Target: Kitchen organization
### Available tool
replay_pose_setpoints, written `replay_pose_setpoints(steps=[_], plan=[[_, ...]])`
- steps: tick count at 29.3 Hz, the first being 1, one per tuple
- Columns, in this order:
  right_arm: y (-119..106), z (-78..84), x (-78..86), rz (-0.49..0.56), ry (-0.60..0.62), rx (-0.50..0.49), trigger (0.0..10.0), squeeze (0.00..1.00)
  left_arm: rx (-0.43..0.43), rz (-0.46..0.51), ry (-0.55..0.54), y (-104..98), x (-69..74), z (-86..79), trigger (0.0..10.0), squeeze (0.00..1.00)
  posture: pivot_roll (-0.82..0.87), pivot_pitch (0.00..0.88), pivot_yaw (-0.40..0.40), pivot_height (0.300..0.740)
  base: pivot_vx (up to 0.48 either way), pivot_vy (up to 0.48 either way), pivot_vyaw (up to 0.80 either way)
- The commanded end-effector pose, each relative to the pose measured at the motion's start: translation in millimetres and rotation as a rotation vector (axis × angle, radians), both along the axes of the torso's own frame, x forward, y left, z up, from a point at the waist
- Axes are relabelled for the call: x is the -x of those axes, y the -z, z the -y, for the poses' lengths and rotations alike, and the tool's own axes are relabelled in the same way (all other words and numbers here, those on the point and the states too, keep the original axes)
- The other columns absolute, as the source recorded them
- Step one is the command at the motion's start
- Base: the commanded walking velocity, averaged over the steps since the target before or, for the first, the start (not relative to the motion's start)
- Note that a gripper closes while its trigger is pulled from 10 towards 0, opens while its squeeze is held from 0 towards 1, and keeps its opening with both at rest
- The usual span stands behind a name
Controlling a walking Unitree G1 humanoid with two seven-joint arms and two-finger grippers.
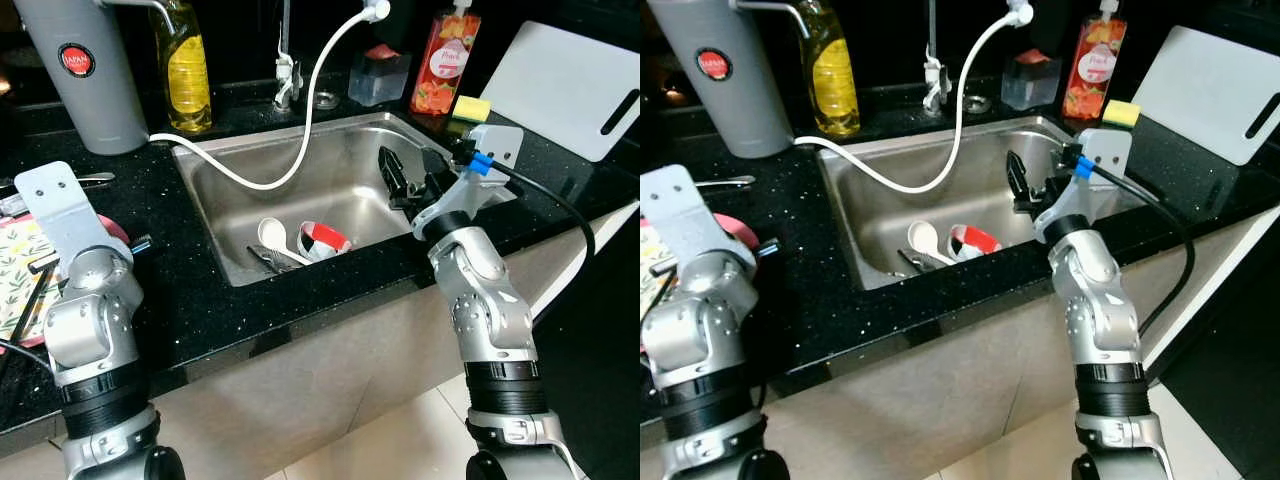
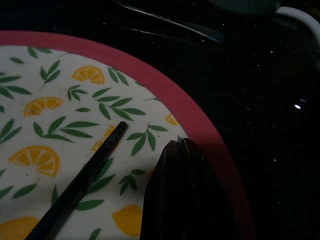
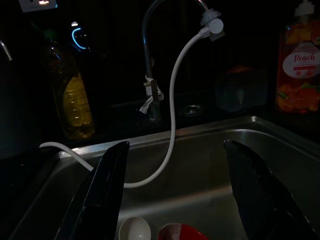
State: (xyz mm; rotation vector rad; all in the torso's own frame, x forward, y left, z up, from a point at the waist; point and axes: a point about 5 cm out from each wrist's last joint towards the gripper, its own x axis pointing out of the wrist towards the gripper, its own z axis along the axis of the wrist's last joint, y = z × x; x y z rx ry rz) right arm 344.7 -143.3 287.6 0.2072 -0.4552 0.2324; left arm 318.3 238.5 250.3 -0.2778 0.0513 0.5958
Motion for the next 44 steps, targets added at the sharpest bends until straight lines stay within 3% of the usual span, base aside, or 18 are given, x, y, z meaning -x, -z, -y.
replay_pose_setpoints(steps=[1, 6, 9, 14, 16, 23, 28, 31, 44], plan=[[0, 2.2, 1.0, 0.000, 0.011, 0.001, 10.0, 0.00, 0.065, -0.111, 0.066, 23, -4.9, 6.4, 10.0, 0.00, -0.09, 0.136, -0.022, 0.740, 0.000, 0.000, 0.00], [0, 1.7, 1.1, 0.002, 0.004, 0.003, 10.0, 0.00, 0.099, -0.153, 0.164, 29, -9.8, 14.6, 10.0, 0.00, -0.09, 0.136, -0.022, 0.740, 0.000, 0.000, 0.00], [-2, -1.9, 2.7, 0.011, -0.032, 0.015, 10.0, 0.00, 0.100, -0.154, 0.162, 28, -10.3, 15.5, 10.0, 0.00, -0.09, 0.137, -0.021, 0.740, 0.000, 0.000, 0.00], [-5, -20.1, 13.2, 0.042, -0.209, 0.077, 10.0, 0.00, 0.113, -0.158, 0.154, 29, -10.2, 15.6, 10.0, 0.00, -0.09, 0.138, -0.020, 0.740, 0.000, 0.000, 0.00], [-3, -34.7, 22.8, 0.049, -0.346, 0.162, 10.0, 0.00, 0.125, -0.154, 0.157, 29, -10.5, 15.9, 10.0, 0.00, -0.09, 0.137, -0.022, 0.740, 0.000, 0.000, 0.00], [4, -51.7, 36.3, 0.063, -0.497, 0.284, 10.0, 0.00, 0.180, -0.134, 0.185, 28, -11.8, 18.8, 10.0, 0.00, -0.09, 0.134, -0.026, 0.740, 0.000, 0.000, 0.00], [5, -56.4, 41.0, 0.069, -0.544, 0.305, 10.0, 0.00, 0.214, -0.122, 0.228, 27, -13.6, 23.1, 10.0, 0.00, -0.09, 0.134, -0.026, 0.740, 0.000, 0.000, 0.00], [5, -57.8, 43.5, 0.070, -0.567, 0.313, 10.0, 0.00, 0.269, -0.115, 0.308, 27, -16.4, 31.6, 10.0, 0.00, -0.09, 0.132, -0.025, 0.740, 0.000, 0.000, 0.00], [4, -55.5, 45.3, 0.066, -0.574, 0.314, 10.0, 0.00, 0.297, -0.087, 0.482, 18, -23.4, 54.5, 10.0, 0.00, -0.10, 0.129, -0.024, 0.740, 0.000, 0.000, 0.00]])
